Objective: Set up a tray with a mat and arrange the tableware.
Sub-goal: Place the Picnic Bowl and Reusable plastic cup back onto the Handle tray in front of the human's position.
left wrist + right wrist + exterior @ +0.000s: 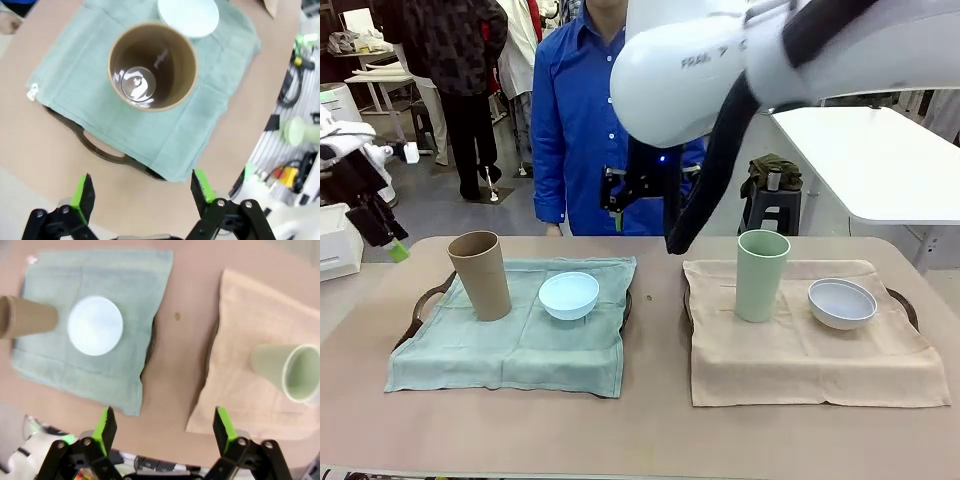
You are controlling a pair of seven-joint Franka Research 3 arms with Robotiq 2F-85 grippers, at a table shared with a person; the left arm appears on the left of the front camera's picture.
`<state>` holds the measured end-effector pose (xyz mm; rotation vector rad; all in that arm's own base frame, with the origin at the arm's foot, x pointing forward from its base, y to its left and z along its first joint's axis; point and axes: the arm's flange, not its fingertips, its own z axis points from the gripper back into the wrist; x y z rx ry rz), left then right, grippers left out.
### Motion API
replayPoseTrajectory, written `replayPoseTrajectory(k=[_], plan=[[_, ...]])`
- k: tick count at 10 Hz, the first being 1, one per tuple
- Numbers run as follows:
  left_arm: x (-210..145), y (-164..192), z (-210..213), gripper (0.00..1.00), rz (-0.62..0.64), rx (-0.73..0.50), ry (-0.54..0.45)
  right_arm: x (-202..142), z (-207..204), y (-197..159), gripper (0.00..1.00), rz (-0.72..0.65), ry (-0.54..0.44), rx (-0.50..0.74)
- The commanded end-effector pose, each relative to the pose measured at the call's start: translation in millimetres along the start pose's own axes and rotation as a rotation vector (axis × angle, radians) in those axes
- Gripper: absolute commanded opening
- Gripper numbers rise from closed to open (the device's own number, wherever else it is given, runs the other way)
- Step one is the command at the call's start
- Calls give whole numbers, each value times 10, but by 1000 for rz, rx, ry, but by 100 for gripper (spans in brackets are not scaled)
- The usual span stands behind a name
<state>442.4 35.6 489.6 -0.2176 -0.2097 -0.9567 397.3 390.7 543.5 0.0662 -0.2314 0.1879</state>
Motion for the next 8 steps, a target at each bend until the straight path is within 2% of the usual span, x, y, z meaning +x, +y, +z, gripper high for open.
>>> replayPoseTrajectory(k=[1, 3, 5, 6, 8], plan=[[208, -313, 155, 100, 118, 64, 56, -243, 221, -84, 100, -44, -43, -57], [475, -568, 346, 100, 234, 129, 49, -395, 439, -120, 100, -82, -7, -57], [621, -632, 507, 100, 324, 126, 40, -470, 558, -134, 100, -110, 0, -64], [494, -578, 404, 100, 227, 127, 17, -440, 501, -145, 100, -99, 16, -50], [494, -578, 404, 100, 227, 127, 17, -397, 606, -99, 100, -74, -15, -72]])
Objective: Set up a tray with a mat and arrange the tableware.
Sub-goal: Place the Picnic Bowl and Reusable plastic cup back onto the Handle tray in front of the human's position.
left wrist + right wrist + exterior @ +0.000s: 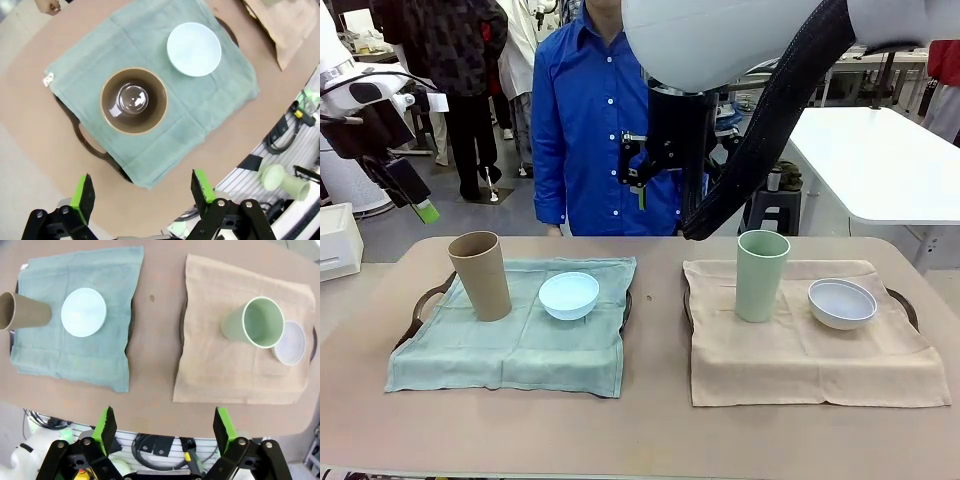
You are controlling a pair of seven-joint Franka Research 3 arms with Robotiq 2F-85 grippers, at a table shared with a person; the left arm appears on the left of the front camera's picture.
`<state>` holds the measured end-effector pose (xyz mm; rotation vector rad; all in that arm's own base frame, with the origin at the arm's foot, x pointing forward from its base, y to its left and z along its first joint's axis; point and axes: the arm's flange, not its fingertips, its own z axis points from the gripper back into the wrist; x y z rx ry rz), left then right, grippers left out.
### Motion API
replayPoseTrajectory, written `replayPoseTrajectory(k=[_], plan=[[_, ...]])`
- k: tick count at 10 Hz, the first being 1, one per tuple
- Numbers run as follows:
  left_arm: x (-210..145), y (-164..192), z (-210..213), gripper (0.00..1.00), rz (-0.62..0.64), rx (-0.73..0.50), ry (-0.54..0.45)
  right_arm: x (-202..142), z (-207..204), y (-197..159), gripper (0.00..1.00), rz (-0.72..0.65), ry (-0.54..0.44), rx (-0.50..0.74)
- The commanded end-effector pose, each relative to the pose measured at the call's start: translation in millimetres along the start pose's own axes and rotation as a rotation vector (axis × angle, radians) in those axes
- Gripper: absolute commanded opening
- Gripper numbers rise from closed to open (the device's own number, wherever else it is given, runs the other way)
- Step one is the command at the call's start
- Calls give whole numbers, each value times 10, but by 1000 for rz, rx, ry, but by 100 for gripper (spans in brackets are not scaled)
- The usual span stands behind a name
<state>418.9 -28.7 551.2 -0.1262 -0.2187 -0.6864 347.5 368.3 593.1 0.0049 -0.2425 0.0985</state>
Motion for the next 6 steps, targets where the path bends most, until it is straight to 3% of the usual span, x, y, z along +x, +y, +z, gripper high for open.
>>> replayPoseTrajectory(k=[1, 6], plan=[[-37, 38, -33, 100, -32, 10, 0, 2, -5, 4, 100, 7, -7, 0], [-37, 38, -33, 100, -32, 10, 0, 2, -5, 4, 100, 7, -7, 0]])
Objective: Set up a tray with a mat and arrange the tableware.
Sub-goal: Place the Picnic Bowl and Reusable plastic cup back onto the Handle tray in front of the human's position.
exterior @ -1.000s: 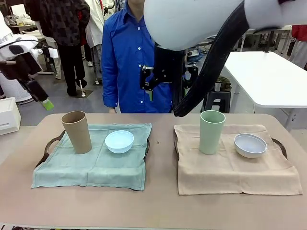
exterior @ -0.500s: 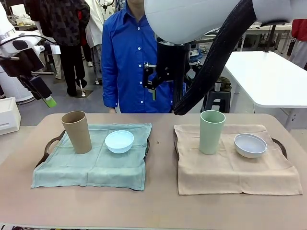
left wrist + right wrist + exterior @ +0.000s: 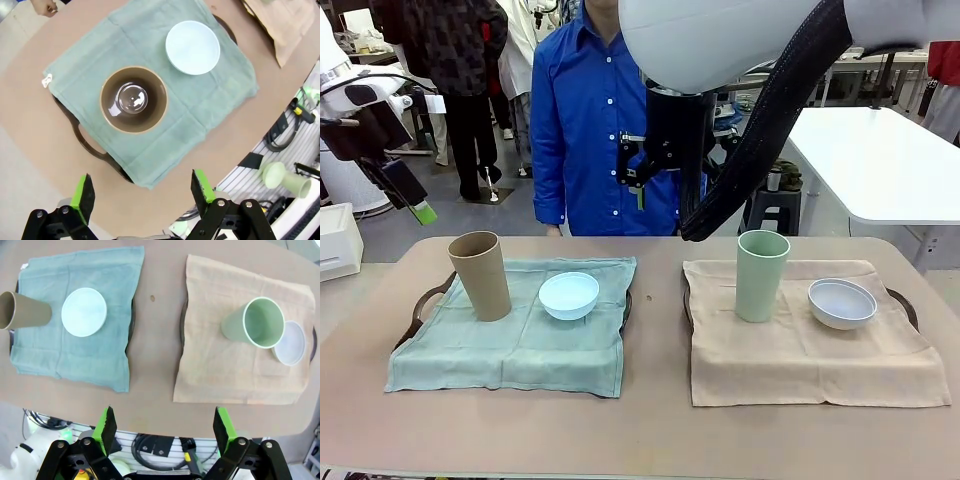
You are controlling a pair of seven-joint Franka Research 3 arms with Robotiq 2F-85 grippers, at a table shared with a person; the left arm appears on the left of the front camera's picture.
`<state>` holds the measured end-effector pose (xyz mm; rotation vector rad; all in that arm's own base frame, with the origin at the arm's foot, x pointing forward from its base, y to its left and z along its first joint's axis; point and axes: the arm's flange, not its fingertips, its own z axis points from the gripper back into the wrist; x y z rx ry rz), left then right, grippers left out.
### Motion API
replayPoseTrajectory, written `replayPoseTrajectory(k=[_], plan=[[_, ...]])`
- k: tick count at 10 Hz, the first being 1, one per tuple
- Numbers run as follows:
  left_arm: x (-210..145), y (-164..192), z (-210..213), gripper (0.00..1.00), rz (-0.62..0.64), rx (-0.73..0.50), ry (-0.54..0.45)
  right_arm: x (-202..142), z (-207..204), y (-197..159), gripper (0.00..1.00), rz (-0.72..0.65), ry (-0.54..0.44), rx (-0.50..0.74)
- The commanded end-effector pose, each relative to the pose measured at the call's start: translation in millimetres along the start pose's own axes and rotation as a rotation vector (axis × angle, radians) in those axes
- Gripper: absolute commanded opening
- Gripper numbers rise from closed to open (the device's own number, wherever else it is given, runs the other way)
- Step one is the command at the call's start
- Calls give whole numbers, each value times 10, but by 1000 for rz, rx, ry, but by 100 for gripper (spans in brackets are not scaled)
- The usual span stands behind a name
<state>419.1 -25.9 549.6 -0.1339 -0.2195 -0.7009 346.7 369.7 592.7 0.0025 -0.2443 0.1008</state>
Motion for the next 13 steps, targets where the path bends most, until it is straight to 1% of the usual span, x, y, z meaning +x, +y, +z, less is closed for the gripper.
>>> replayPoseTrajectory(k=[1, 13], plan=[[-18, 14, -22, 100, -18, 19, 3, 9, -3, -11, 100, 5, -6, 3], [-18, 14, -22, 100, -18, 19, 3, 9, -3, -11, 100, 5, -6, 3]])
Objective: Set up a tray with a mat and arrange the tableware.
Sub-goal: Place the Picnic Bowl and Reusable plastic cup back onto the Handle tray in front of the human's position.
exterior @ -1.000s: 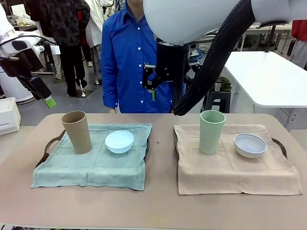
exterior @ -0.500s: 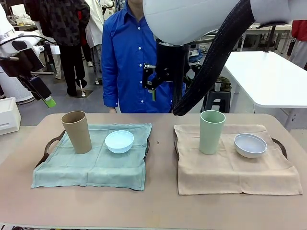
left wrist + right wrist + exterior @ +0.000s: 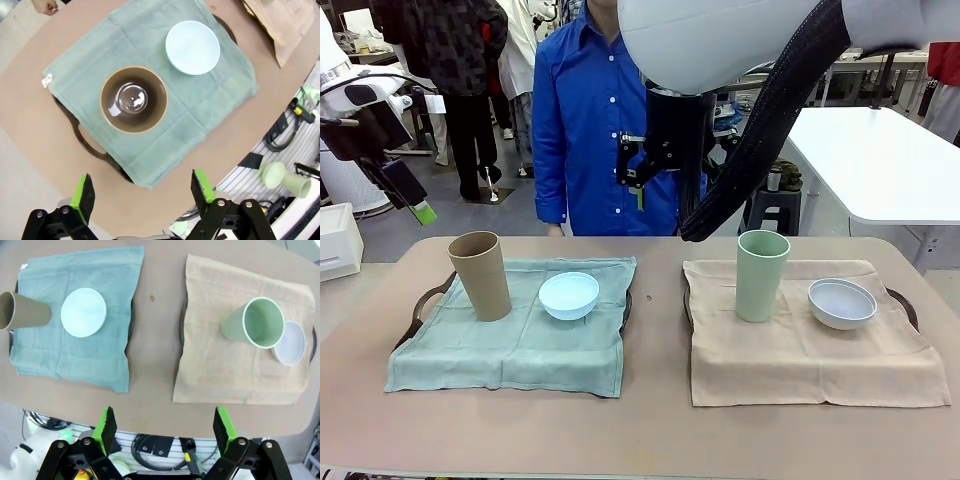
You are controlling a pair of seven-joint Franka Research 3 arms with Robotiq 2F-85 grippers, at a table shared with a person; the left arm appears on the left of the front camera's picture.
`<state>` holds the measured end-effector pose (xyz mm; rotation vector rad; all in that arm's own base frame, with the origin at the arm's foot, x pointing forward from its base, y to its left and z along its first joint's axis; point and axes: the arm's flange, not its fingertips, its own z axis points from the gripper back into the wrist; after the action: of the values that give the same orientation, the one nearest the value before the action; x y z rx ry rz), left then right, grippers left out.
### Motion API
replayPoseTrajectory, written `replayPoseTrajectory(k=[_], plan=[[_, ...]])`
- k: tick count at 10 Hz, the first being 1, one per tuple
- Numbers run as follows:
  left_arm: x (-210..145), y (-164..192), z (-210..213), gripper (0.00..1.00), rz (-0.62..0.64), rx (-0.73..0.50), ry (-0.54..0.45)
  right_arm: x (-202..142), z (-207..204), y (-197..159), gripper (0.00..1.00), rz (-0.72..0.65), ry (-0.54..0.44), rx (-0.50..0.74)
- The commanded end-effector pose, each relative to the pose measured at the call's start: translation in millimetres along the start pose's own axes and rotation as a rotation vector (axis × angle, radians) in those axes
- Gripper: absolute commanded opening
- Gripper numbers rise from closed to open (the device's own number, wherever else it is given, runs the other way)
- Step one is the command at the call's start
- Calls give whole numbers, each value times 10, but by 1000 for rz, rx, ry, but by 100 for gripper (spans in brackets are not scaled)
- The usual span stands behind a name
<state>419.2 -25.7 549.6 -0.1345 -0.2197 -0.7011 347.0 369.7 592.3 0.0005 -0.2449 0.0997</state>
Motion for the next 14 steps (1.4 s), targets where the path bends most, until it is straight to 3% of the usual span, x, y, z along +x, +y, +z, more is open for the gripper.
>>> replayPoseTrajectory(k=[1, 3, 6, 8, 11, 14], plan=[[0, 0, 0, 100, 0, 0, 0, 0, 0, 0, 100, 0, 0, 0], [33, -56, -91, 100, 135, -90, -46, 18, -4, -452, 100, 2, 14, 56], [141, -237, 2, 100, 340, -137, -121, -7, 17, -1587, 100, -43, 78, 322], [301, -284, -121, 100, 532, -241, -169, -84, 55, -2152, 100, -6, 55, 494], [286, -166, -16, 100, 631, -463, -227, -316, -31, -2955, 100, -17, -38, 762], [96, 249, 88, 100, 622, -652, -211, -547, -228, -3565, 100, -171, -83, 872]])
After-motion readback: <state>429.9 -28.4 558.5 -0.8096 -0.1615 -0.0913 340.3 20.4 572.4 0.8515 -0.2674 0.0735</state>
